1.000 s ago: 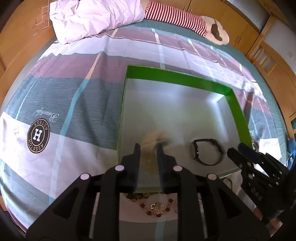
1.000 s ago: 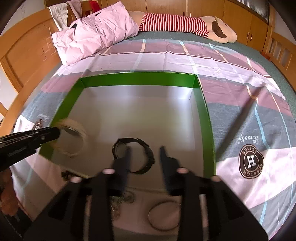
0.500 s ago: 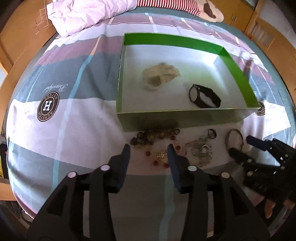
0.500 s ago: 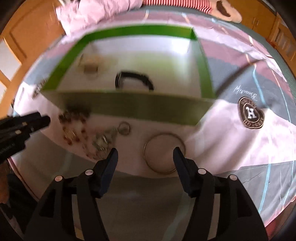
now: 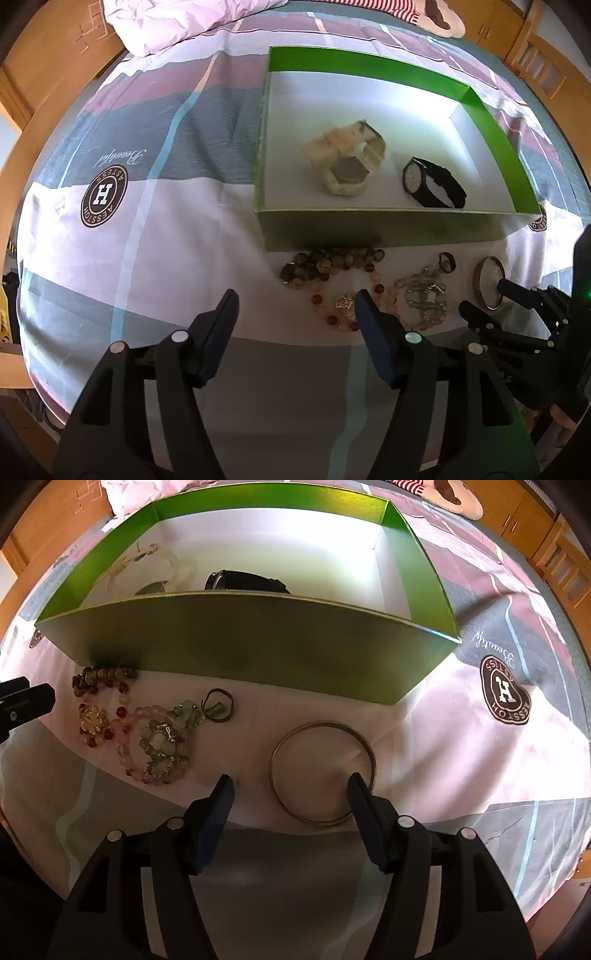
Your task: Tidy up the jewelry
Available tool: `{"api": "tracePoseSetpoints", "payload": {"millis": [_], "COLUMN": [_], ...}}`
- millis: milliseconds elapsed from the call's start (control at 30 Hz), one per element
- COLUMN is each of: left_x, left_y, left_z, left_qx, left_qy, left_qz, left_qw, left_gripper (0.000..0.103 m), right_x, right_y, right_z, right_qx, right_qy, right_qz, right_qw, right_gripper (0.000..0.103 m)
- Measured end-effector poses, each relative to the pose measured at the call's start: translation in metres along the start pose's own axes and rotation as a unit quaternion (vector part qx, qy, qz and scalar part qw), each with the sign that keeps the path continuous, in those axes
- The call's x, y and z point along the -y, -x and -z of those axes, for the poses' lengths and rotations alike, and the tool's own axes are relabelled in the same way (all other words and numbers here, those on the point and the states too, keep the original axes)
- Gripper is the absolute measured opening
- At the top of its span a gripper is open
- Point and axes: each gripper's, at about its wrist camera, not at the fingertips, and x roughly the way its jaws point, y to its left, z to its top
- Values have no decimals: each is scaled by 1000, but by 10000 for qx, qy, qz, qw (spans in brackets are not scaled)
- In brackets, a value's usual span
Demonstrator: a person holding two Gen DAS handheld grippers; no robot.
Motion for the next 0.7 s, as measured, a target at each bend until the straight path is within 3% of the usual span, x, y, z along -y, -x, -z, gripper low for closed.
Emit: {"api": "tracePoseSetpoints", "payload": {"millis": [167, 467, 700], "left_x": [-13, -27, -32], "left_y": [-2, -17, -33], "left_z": [-4, -9, -9], "left_qx": [-44, -275, -474], "left_qy": [275, 601, 777], "left_qz": [-11, 11, 76], "left_qw": [9996, 9978, 9958], "left_gripper": [68, 68, 67], "right_x": [2, -1, -50], "right_y": [5, 22, 36], "right_z": [2, 2, 5], "right_qx": [20, 212, 749], "right_qy": [-97, -303, 364], "right_qz": [-329, -539, -838], "right_qw": [9994, 9979, 9930], "right_gripper": [49, 49, 49]}}
